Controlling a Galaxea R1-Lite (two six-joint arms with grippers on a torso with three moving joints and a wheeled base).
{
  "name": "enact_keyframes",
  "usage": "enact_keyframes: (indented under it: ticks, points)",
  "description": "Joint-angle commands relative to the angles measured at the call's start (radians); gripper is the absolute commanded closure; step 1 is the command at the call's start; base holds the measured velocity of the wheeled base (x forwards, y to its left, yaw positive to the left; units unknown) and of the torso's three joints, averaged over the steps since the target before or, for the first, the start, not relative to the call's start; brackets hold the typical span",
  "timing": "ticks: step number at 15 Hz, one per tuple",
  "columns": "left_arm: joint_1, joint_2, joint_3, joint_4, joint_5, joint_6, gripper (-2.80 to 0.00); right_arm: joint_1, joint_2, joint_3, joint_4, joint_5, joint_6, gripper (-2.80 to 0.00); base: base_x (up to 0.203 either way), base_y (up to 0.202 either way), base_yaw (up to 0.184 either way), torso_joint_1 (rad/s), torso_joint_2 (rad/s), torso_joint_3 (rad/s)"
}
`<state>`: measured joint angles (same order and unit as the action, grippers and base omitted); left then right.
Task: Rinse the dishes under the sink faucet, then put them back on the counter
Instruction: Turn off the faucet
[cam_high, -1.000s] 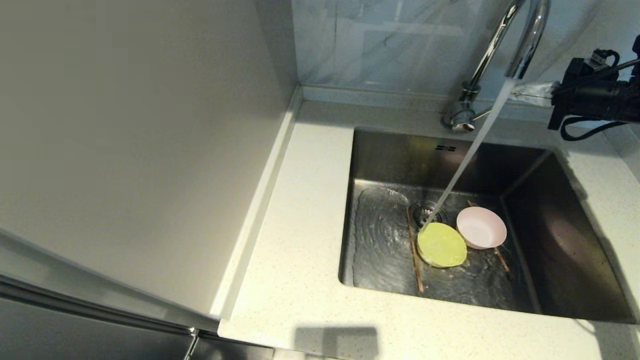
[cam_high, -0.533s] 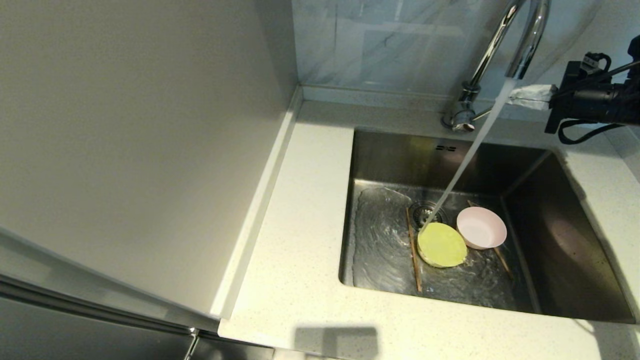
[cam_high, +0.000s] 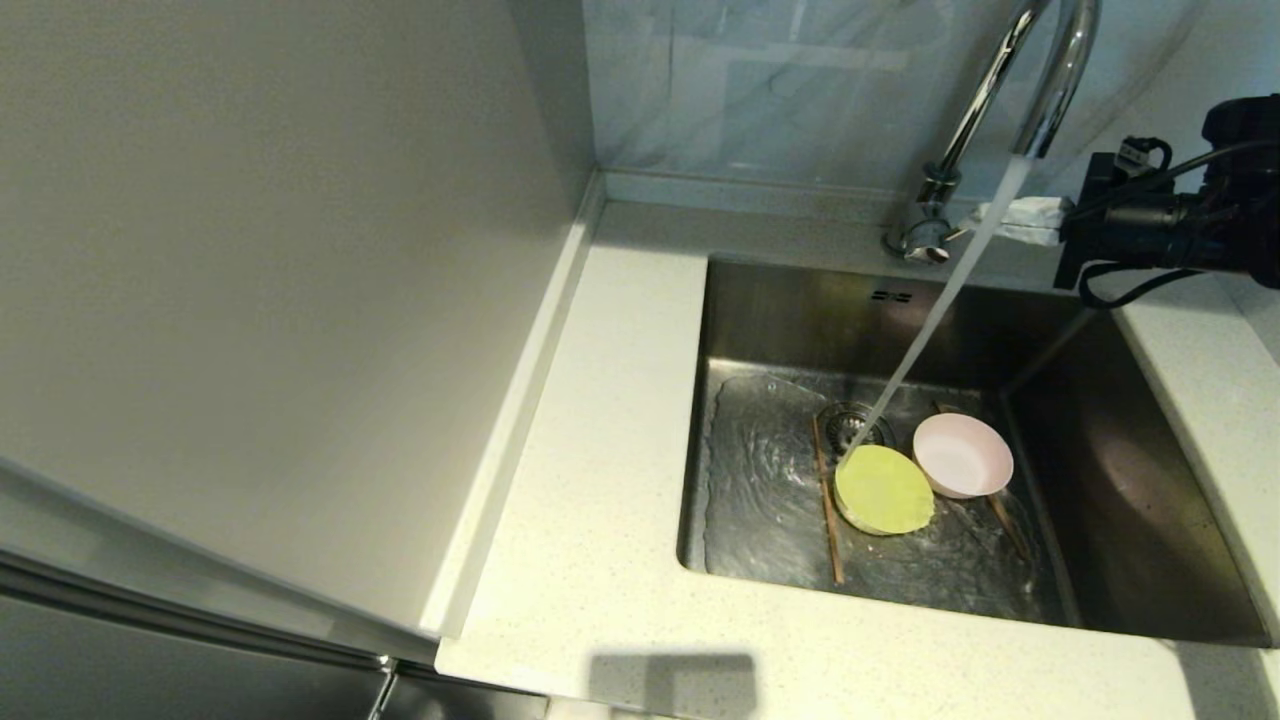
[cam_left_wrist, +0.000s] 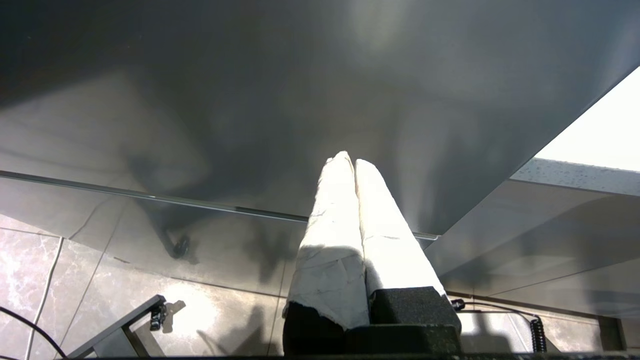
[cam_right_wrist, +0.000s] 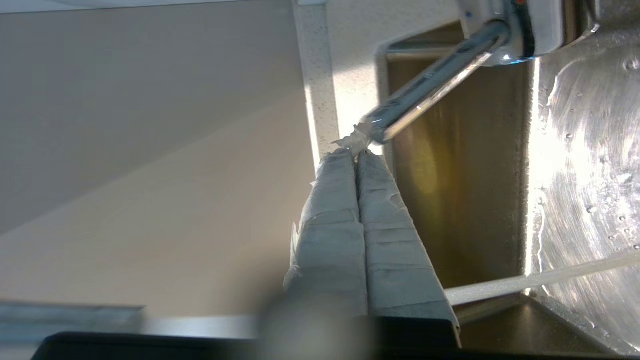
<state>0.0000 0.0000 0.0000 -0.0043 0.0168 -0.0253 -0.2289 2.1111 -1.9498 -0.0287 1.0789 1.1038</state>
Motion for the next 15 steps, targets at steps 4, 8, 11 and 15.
enact_keyframes:
  ticks: [4, 8, 11, 15]
  points:
    - [0.000, -0.003, 0.000, 0.000, 0.000, -0.001, 0.00, 0.022, 0.058, -0.030, -0.029, -0.035, 0.002, 0.00, 0.000, 0.000, 0.000, 0.000, 0.00, 0.000]
    - [0.000, -0.003, 0.000, 0.000, 0.000, -0.001, 0.00, 0.051, 0.091, -0.031, -0.137, -0.065, 0.005, 0.00, 0.000, 0.000, 0.000, 0.000, 0.00, 0.000]
    - [0.000, -0.003, 0.000, 0.000, 0.000, -0.001, 0.00, 0.059, 0.101, -0.032, -0.192, -0.065, 0.005, 0.00, 0.000, 0.000, 0.000, 0.000, 0.00, 0.000]
    - [0.000, -0.003, 0.000, 0.000, 0.000, -0.001, 0.00, 0.059, 0.120, -0.031, -0.266, -0.067, 0.011, 0.00, 0.000, 0.000, 0.000, 0.000, 0.00, 0.000]
